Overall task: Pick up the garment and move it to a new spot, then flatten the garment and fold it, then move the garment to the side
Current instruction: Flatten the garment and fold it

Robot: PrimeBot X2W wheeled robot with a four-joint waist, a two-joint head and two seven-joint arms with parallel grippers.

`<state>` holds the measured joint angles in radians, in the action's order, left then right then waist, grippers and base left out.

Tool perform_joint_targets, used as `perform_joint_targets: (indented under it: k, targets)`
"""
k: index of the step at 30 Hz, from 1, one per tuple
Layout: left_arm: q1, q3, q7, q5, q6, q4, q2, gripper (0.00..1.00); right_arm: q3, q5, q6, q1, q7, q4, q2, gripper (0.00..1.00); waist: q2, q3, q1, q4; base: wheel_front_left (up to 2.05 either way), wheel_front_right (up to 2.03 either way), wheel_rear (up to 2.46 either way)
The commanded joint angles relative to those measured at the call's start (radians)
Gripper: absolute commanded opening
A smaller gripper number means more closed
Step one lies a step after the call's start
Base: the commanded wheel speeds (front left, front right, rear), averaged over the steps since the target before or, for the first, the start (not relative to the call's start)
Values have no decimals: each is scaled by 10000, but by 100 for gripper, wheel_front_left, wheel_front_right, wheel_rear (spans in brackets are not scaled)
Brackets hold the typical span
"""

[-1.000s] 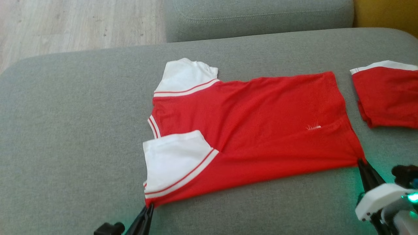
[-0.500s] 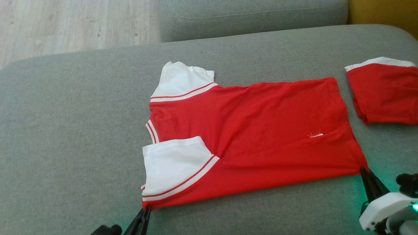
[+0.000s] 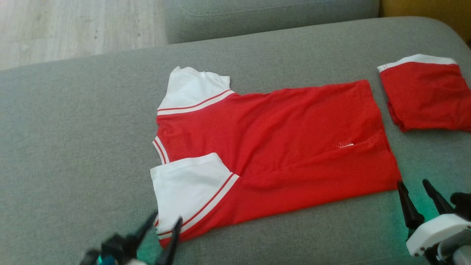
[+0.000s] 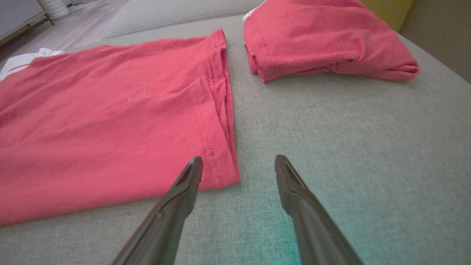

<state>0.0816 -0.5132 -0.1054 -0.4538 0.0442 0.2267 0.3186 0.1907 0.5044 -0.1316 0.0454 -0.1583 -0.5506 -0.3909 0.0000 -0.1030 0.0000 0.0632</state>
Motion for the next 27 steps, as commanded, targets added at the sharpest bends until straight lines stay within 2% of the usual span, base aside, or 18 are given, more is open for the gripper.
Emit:
perform_joint_targets:
  k: [1, 6, 11, 15, 16, 22, 24, 27]
  targets:
    - [-893, 540, 87, -34, -4, -534, 364, 100, 48, -184, 9, -36, -192, 510, -216, 100, 0, -131, 0, 142, 0, 0, 0]
    - [-2626, 898, 938, 91, 269, -1113, 1165, 100, -51, -548, 9, 63, -111, 1249, -83, 100, 0, -625, 0, 434, 0, 0, 0]
    - [-5033, 1100, 2511, -290, 652, -1335, 1900, 100, -93, -858, 9, 329, 71, 2049, 70, 100, 0, -1357, 0, 792, 0, 0, 0]
    - [-6795, 892, 4048, -799, 810, -1040, 2484, 100, -101, -1078, 9, 515, 182, 2611, 186, 100, 0, -1985, 0, 1088, 0, 0, 0]
    - [-6795, 892, 4048, -799, 810, -1040, 2484, 100, -101, -1078, 9, 515, 182, 2611, 186, 100, 0, -1985, 0, 1088, 0, 0, 0]
    - [-9116, 221, 6943, -2594, 860, 137, 3049, 100, -170, -1295, 9, 753, 190, 3098, 357, 100, 0, -2994, 0, 1412, 0, 0, 0]
    - [-9653, 120, 7474, -2958, 861, 568, 3152, 100, -107, -1364, 9, 869, 185, 3136, 410, 100, 0, -3246, 0, 1492, 0, 0, 0]
    - [-10331, 17, 7567, -3162, 862, 1125, 3243, 100, 44, -1405, 9, 1123, 96, 3116, 482, 100, 0, -3553, 0, 1656, 0, 0, 0]
